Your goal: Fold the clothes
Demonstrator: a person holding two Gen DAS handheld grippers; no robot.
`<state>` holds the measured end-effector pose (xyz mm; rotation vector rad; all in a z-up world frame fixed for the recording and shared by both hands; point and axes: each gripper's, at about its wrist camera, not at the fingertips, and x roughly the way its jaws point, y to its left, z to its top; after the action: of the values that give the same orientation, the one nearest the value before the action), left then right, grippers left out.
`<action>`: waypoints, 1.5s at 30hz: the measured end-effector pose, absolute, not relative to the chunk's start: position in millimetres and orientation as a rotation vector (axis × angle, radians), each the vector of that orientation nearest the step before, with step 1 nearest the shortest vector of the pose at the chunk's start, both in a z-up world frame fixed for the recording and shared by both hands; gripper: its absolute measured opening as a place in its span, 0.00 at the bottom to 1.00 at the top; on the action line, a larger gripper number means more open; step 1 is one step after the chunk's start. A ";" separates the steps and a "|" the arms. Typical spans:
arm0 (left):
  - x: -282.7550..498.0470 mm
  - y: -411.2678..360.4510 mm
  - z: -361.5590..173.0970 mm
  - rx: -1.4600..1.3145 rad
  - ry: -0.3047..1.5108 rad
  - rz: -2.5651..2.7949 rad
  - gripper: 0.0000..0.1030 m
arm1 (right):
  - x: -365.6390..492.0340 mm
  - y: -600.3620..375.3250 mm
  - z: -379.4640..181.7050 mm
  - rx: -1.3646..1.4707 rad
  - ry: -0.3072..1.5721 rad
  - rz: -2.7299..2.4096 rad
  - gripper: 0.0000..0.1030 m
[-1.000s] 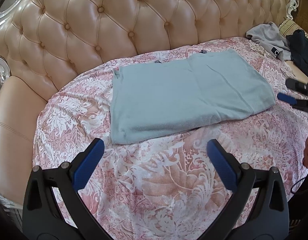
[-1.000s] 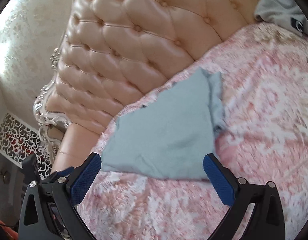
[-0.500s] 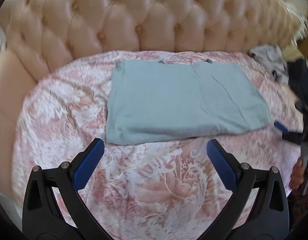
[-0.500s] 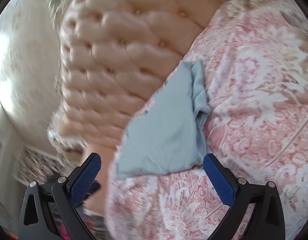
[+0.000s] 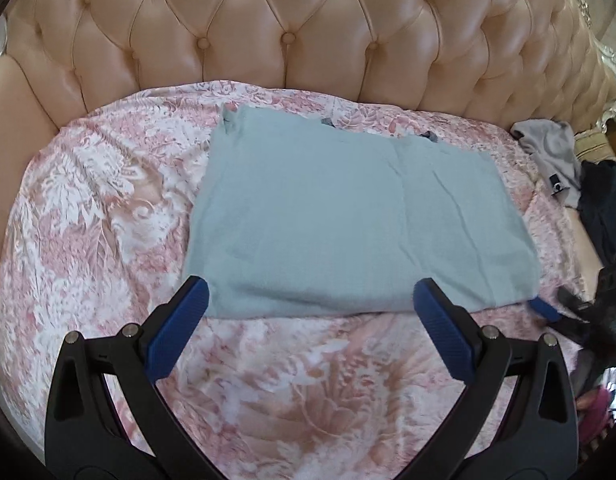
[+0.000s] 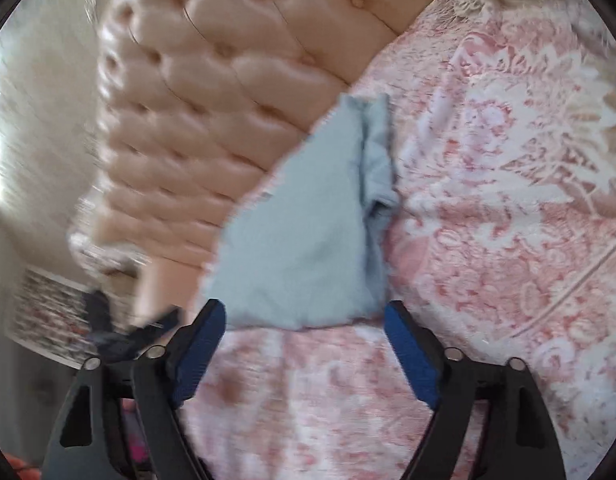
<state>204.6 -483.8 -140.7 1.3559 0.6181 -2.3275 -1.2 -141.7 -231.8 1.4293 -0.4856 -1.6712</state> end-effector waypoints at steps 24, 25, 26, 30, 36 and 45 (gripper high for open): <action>236.3 -425.7 -160.2 1.465 0.604 -2.349 1.00 | 8.5 -180.3 -237.0 1.354 -0.369 -1.886 0.06; 228.2 -419.9 -160.5 1.473 0.601 -2.362 1.00 | 7.7 -181.3 -232.4 1.332 -0.354 -1.893 0.05; 217.7 -414.2 -160.2 1.482 0.587 -2.381 1.00 | 6.0 -181.8 -227.0 1.309 -0.350 -1.895 0.05; 174.9 -400.9 -152.8 1.502 0.554 -2.456 1.00 | 6.5 -188.0 -206.1 1.234 -0.286 -1.895 0.05; 83.0 -391.9 -121.5 1.492 0.419 -2.534 1.00 | 15.0 -183.4 -192.7 1.185 -0.286 -1.899 0.05; -55.2 -315.8 -154.0 1.571 -0.485 -2.431 1.00 | 13.7 -173.4 -230.2 1.309 -0.361 -1.881 0.05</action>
<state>-55.2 -315.8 -154.0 1.5714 -0.4848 -2.4311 13.7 -173.4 -230.2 1.3085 -0.3607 -1.8813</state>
